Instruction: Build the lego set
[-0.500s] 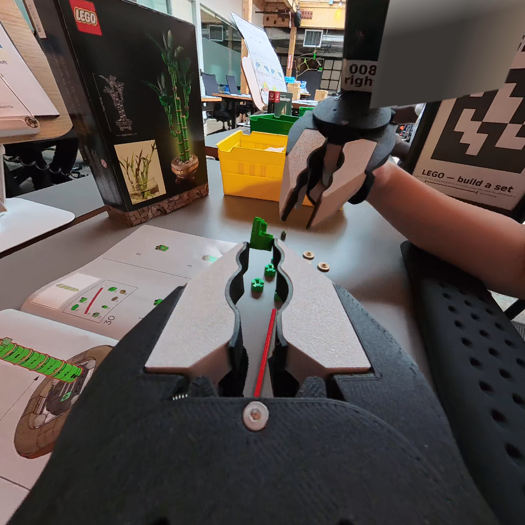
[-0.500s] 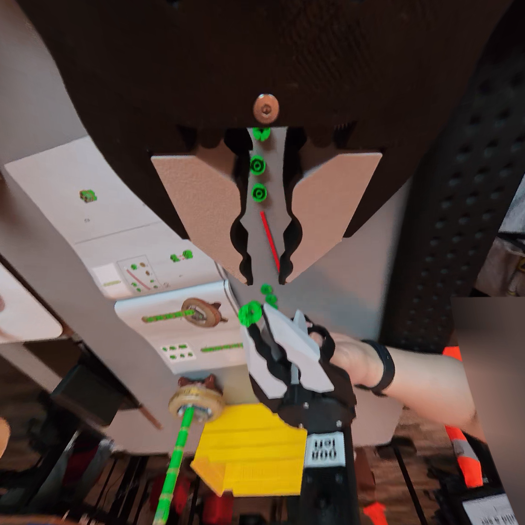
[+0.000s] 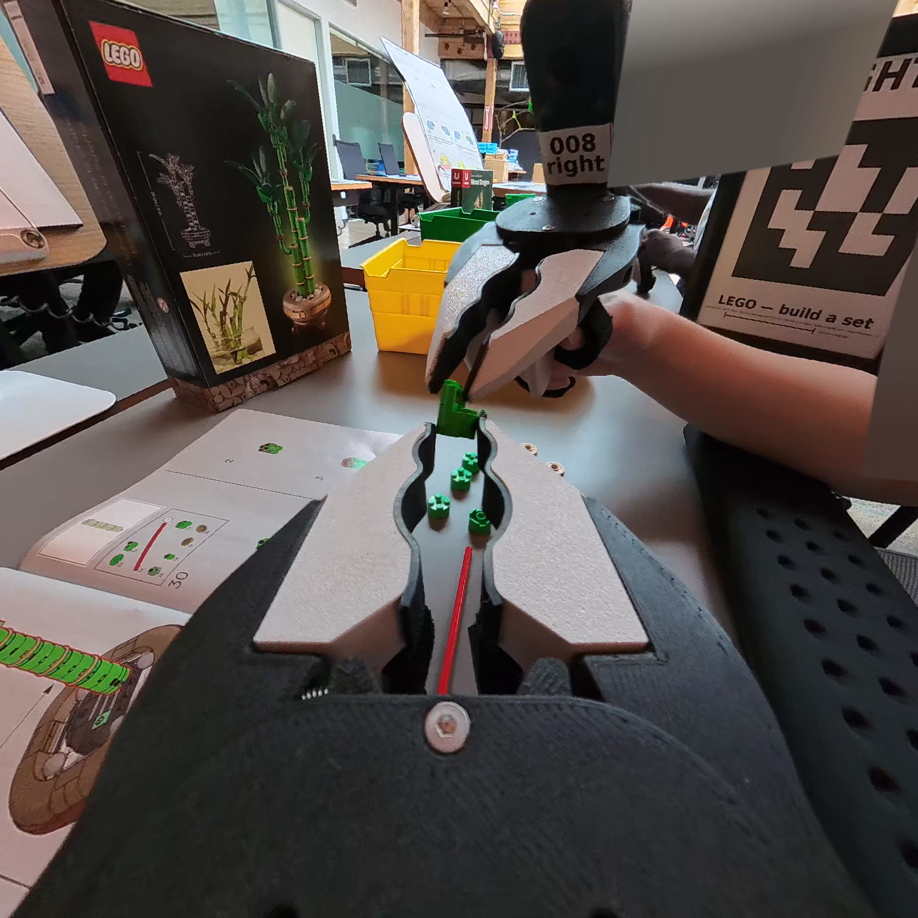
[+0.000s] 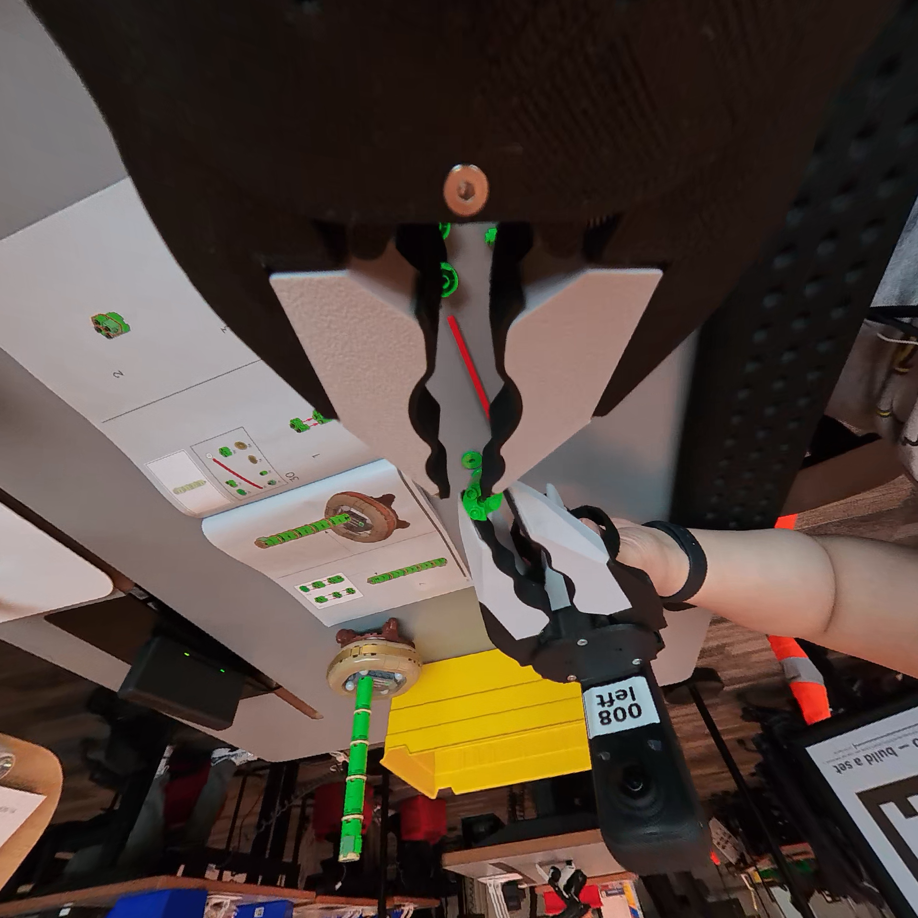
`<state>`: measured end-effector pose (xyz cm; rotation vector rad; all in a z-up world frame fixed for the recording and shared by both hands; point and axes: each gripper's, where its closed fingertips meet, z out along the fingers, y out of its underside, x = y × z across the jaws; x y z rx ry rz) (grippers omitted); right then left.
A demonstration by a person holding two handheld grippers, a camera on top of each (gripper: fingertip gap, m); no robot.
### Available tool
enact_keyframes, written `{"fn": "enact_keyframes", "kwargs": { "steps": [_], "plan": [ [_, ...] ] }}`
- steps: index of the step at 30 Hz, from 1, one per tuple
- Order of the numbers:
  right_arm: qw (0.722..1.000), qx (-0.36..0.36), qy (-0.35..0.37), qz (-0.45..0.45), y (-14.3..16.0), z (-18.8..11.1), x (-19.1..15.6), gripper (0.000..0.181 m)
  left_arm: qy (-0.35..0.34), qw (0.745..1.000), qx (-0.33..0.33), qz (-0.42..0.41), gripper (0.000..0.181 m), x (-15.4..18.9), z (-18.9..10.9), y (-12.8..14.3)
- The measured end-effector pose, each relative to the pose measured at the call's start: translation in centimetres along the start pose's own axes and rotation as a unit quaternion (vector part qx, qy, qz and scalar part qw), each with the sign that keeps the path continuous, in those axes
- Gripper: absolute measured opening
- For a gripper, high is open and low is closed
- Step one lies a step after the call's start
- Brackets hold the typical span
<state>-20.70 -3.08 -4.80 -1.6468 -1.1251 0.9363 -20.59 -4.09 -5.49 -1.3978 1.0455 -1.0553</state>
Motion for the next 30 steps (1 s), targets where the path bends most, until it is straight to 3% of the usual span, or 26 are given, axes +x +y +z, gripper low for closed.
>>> {"fn": "enact_keyframes", "kwargs": {
  "steps": [7,16,30],
  "plan": [
    [1.000,-0.025,-0.009,-0.014,0.6,-0.1,-0.5,0.005,0.006,1.000,-0.019,0.012,0.014,0.3,0.2,0.6],
    [0.986,-0.117,0.041,-0.111,2.9,0.0,-0.2,0.005,0.010,0.994,-0.105,0.035,0.027,0.6,0.9,3.7],
    [0.975,-0.155,0.028,-0.155,4.4,0.5,-0.9,0.005,0.021,0.990,-0.131,0.053,0.017,1.0,1.1,4.7]
  ]
}}
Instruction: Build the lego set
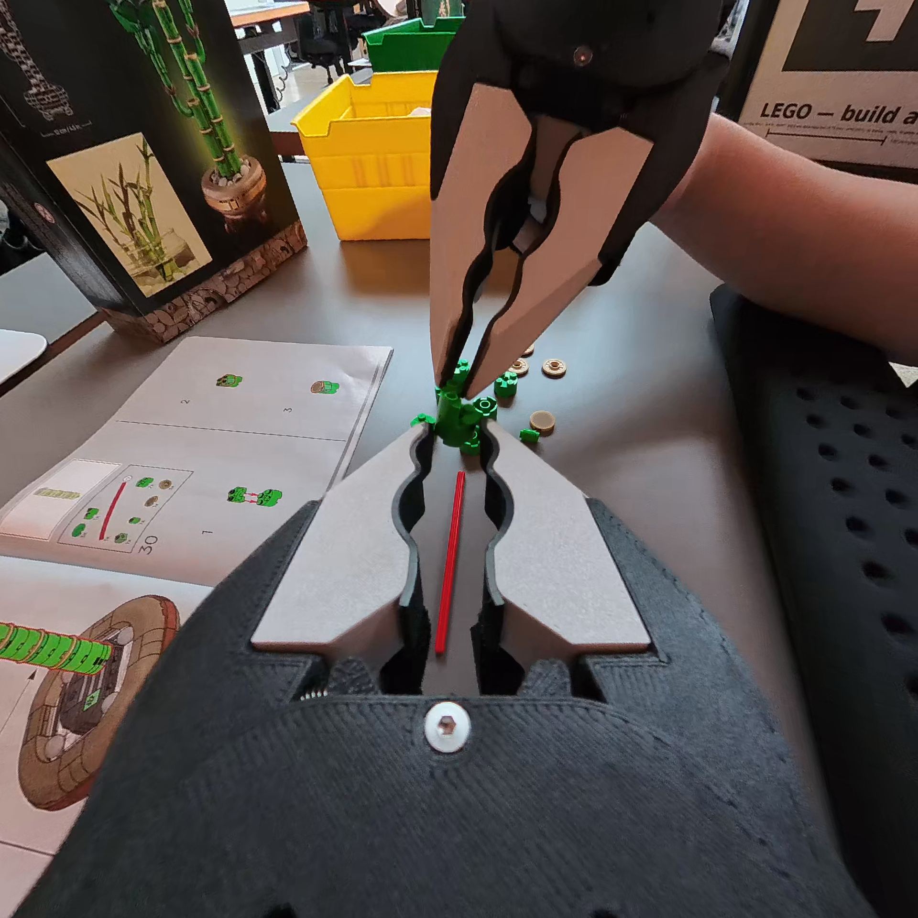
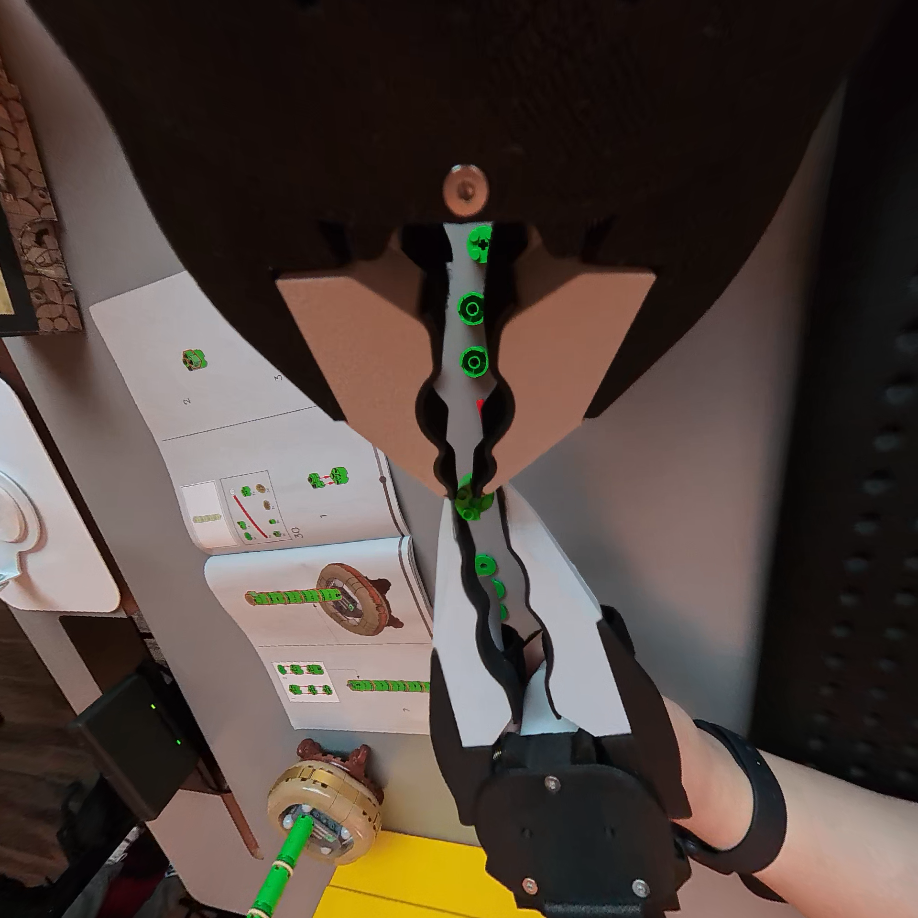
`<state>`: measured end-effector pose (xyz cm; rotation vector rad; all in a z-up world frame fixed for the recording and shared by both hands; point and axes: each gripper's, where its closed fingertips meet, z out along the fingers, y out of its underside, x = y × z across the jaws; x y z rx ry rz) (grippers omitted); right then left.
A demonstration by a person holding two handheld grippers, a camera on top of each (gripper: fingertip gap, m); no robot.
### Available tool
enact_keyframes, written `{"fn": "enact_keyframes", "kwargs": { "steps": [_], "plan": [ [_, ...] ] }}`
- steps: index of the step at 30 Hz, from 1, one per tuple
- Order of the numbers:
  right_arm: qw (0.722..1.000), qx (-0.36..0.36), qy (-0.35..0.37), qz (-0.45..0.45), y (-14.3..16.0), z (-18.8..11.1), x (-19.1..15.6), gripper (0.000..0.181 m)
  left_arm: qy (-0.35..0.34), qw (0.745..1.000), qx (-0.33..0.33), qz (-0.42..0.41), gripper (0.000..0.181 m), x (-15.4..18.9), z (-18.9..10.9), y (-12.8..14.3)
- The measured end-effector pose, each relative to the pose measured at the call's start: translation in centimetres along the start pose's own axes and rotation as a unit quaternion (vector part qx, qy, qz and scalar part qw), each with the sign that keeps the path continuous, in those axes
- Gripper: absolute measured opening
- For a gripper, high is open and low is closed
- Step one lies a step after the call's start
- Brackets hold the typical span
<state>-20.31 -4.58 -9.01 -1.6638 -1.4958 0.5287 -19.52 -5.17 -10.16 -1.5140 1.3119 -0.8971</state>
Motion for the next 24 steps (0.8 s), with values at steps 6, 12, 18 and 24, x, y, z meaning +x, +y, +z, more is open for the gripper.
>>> {"fn": "enact_keyframes", "kwargs": {
  "steps": [6,12,18,24],
  "plan": [
    [1.000,0.005,-0.001,0.003,-0.17,0.09,-0.02,0.005,-0.005,1.000,-0.002,0.010,0.015,0.04,-0.02,-0.08],
    [1.000,0.003,0.000,0.004,-0.08,0.21,0.01,0.005,-0.007,1.000,-0.003,0.006,0.016,-0.05,0.00,-0.01],
    [1.000,0.007,-0.001,0.005,-0.25,0.21,-0.01,0.005,-0.015,0.999,-0.007,0.027,0.015,-0.11,-0.11,-0.10],
    [1.000,0.009,-0.001,0.005,-0.25,0.18,0.02,0.005,-0.013,0.999,-0.008,0.033,0.018,0.10,0.00,-0.07]
  ]
}}
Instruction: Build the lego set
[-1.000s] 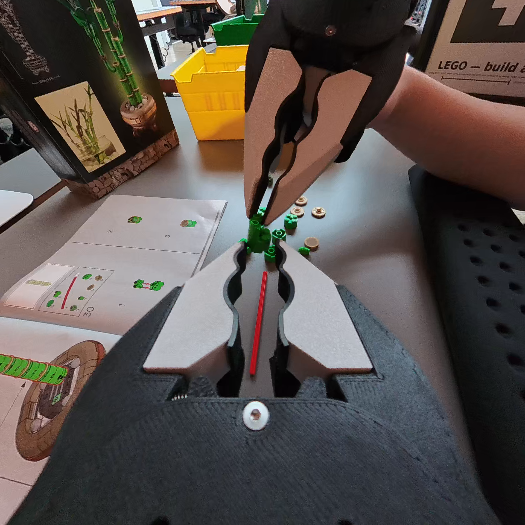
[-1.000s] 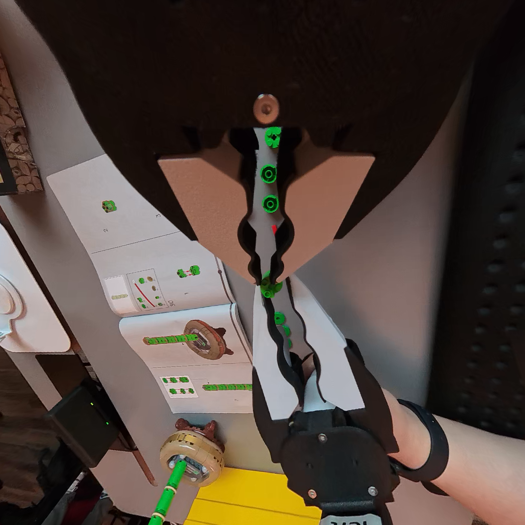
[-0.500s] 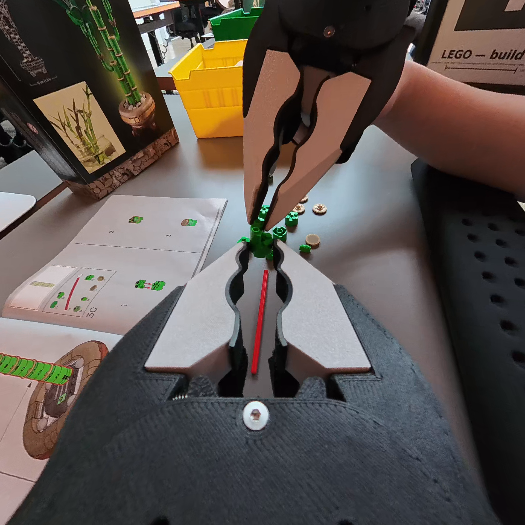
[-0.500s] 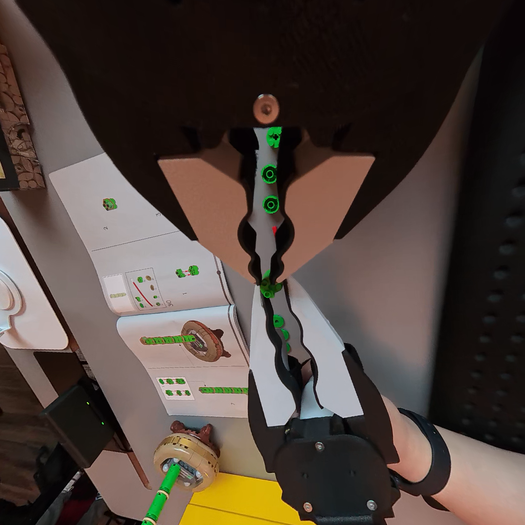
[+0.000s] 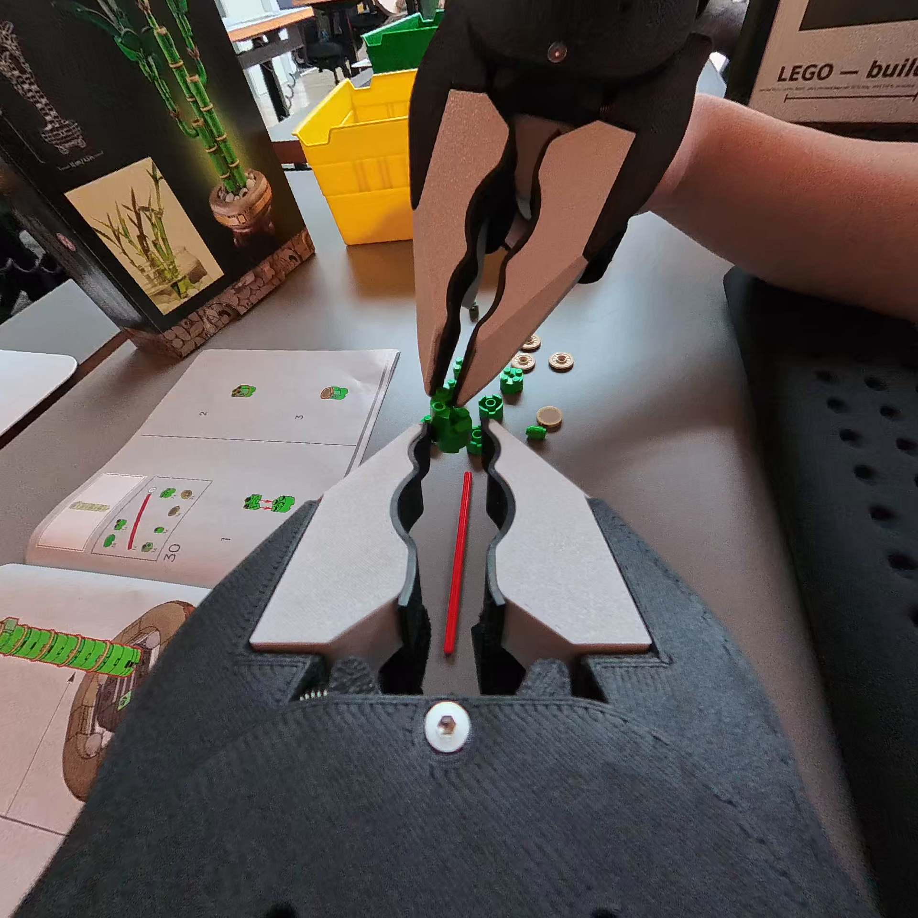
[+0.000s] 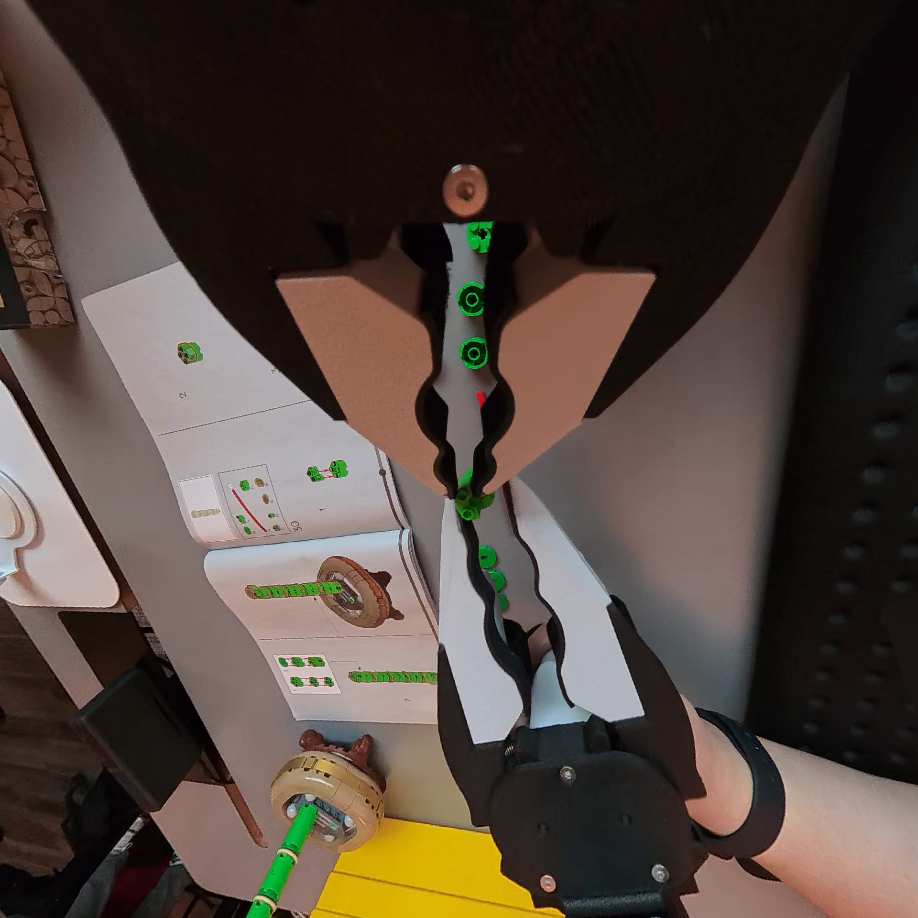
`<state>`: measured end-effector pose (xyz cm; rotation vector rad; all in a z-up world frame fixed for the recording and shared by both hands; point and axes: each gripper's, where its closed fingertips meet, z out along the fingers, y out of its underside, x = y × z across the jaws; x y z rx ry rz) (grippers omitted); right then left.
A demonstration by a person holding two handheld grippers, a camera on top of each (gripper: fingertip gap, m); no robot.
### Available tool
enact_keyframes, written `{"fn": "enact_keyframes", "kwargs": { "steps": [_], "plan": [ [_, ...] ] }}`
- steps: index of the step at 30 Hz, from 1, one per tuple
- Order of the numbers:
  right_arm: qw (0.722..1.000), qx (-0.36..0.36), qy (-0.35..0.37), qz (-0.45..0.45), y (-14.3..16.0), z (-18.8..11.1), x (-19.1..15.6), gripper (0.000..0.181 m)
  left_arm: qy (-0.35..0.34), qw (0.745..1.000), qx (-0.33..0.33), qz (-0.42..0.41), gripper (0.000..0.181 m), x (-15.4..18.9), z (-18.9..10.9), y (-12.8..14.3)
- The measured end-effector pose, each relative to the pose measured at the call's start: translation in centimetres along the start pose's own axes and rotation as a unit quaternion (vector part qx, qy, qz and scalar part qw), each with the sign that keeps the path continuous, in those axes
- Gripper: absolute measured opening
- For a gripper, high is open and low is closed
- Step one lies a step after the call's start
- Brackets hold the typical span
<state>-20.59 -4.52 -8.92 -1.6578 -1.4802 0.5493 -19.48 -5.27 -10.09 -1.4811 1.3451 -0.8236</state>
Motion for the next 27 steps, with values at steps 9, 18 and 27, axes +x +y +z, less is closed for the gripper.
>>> {"fn": "enact_keyframes", "kwargs": {
  "steps": [9,18,27],
  "plan": [
    [1.000,0.005,-0.001,0.003,-0.2,0.0,0.0,0.005,-0.010,1.000,-0.011,0.003,0.015,-0.3,0.1,0.4],
    [1.000,0.022,0.008,0.007,-0.5,-0.1,0.4,0.019,-0.029,0.999,-0.014,0.014,0.014,-0.8,-0.2,0.1],
    [0.981,0.031,0.188,0.026,1.4,-5.5,7.4,0.024,-0.171,0.979,0.024,-0.105,0.014,-9.8,-6.1,0.5]
  ]
}}
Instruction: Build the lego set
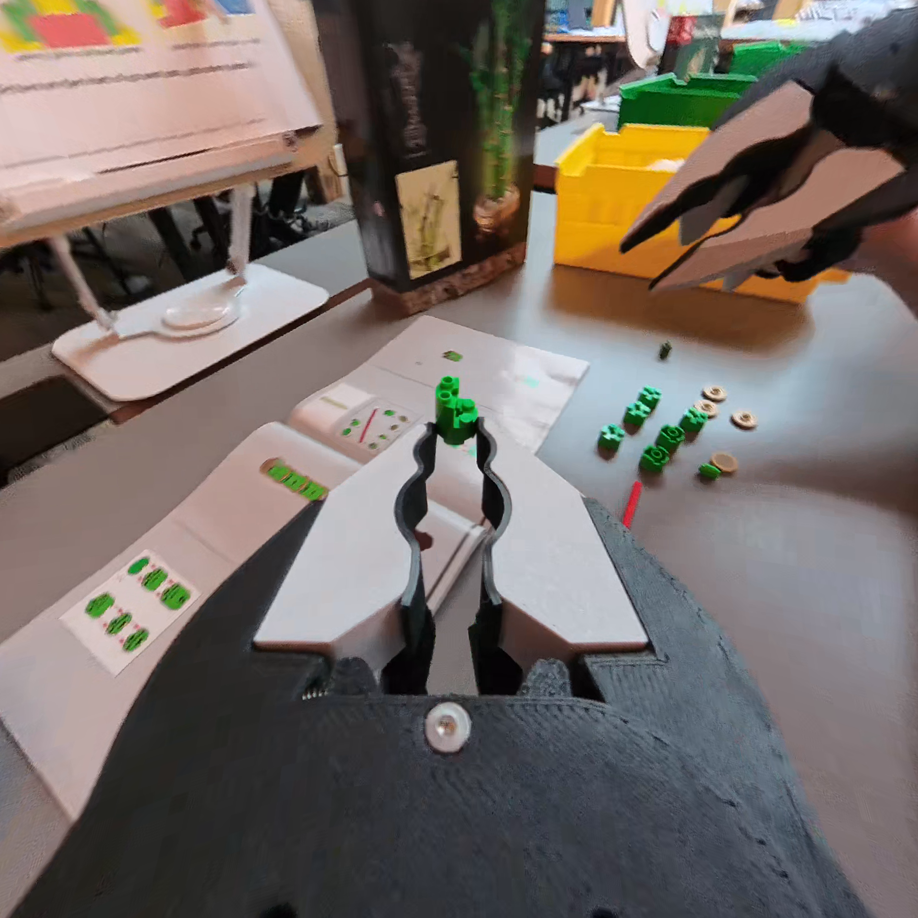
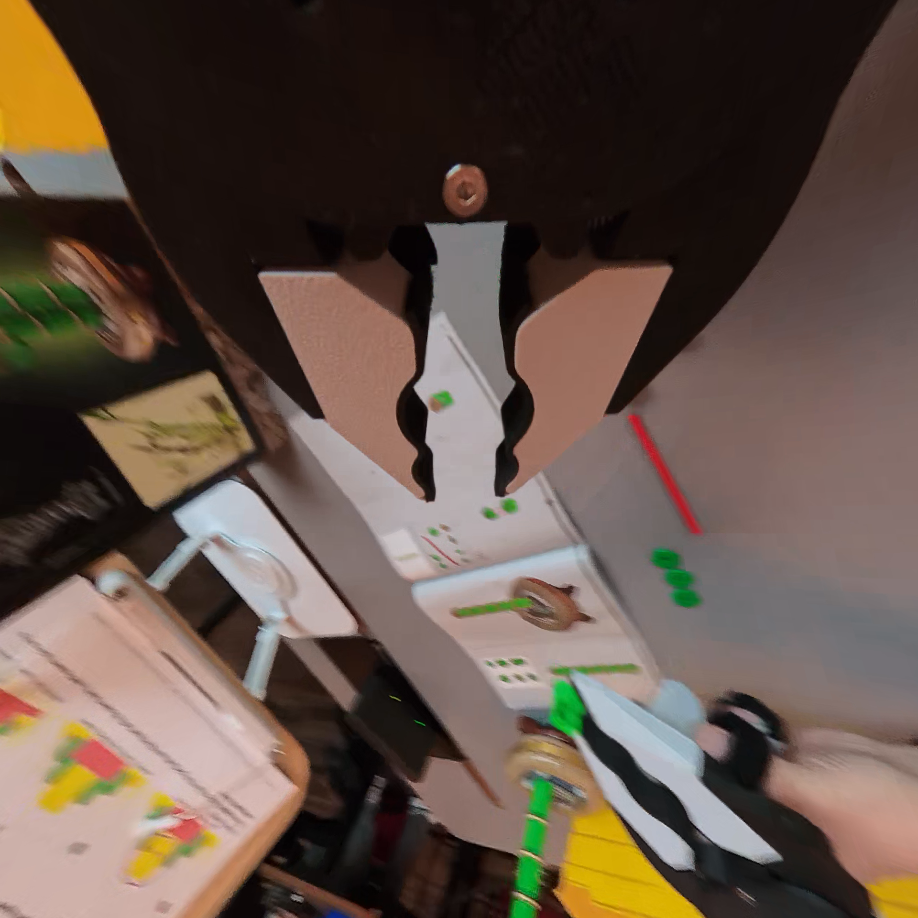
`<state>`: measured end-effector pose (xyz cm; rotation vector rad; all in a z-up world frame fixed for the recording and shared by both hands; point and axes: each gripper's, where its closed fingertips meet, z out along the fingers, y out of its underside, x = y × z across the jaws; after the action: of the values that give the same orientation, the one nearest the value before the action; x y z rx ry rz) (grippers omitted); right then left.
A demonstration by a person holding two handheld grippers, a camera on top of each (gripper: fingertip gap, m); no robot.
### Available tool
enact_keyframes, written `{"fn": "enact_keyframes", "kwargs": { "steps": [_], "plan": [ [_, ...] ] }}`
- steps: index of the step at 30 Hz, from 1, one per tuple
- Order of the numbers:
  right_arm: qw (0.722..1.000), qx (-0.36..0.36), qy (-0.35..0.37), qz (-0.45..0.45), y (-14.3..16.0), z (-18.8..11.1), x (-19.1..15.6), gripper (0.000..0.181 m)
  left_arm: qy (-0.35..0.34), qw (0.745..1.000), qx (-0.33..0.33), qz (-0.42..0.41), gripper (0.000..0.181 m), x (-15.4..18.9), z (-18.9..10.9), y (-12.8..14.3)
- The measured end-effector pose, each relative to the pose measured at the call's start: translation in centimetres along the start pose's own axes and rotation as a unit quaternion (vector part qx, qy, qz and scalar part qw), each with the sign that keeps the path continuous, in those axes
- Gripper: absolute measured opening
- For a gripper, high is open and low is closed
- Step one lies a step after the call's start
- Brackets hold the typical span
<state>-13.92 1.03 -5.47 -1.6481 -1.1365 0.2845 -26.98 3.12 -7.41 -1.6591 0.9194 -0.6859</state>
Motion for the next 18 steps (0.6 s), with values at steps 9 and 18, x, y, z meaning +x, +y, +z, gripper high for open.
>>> {"fn": "enact_keyframes", "kwargs": {
  "steps": [9,18],
  "plan": [
    [0.995,-0.069,0.064,0.039,4.2,-1.3,3.8,0.015,0.006,0.999,0.015,-0.036,0.014,-1.0,-0.7,-0.4],
    [0.968,-0.233,-0.037,0.085,9.8,-3.8,-0.3,0.008,0.002,1.000,0.001,-0.011,0.015,-0.6,-0.7,-0.3]
  ]
}}
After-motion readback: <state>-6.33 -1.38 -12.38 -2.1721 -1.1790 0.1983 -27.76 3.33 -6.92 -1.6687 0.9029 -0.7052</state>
